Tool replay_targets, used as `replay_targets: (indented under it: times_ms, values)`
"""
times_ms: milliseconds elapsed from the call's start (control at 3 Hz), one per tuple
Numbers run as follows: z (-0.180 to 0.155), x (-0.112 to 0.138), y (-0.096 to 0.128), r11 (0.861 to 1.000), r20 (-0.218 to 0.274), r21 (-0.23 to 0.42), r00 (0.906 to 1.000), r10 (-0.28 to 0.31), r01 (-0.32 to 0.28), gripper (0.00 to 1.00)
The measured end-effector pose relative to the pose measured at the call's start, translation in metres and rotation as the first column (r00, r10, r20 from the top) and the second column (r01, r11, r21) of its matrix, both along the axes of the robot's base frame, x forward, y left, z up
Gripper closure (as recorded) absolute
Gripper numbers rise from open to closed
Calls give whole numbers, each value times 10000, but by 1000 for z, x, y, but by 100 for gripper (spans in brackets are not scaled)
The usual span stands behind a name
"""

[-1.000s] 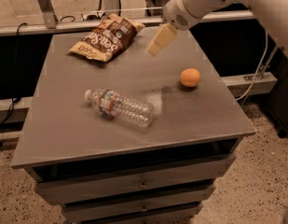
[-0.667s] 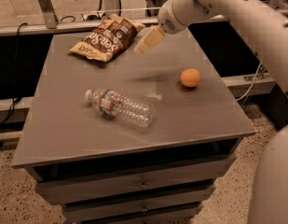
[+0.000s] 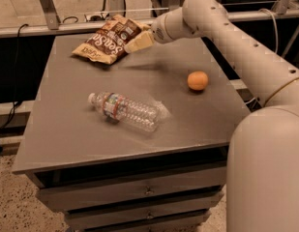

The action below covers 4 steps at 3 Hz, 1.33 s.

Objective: Pick brown chip bag

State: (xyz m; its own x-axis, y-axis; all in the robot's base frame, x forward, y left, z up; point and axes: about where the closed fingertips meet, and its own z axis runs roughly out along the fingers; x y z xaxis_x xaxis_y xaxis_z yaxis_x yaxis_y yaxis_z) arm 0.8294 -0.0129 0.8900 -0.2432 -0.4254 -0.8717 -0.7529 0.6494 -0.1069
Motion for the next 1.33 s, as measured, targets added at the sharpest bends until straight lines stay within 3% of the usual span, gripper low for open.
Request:
replay_targets:
  times_ms: [333, 667, 1000, 1333]
  values:
    - [-3, 28, 18, 9949, 45, 1006, 10000, -30, 25, 0]
    - [0, 51, 35, 9871, 238, 1594, 9996, 132, -168, 0]
    - [-6, 66, 47, 9893, 327, 1434, 9992, 211, -256, 0]
    - [-18, 73, 57, 9954, 239, 859, 9989, 403, -422, 16]
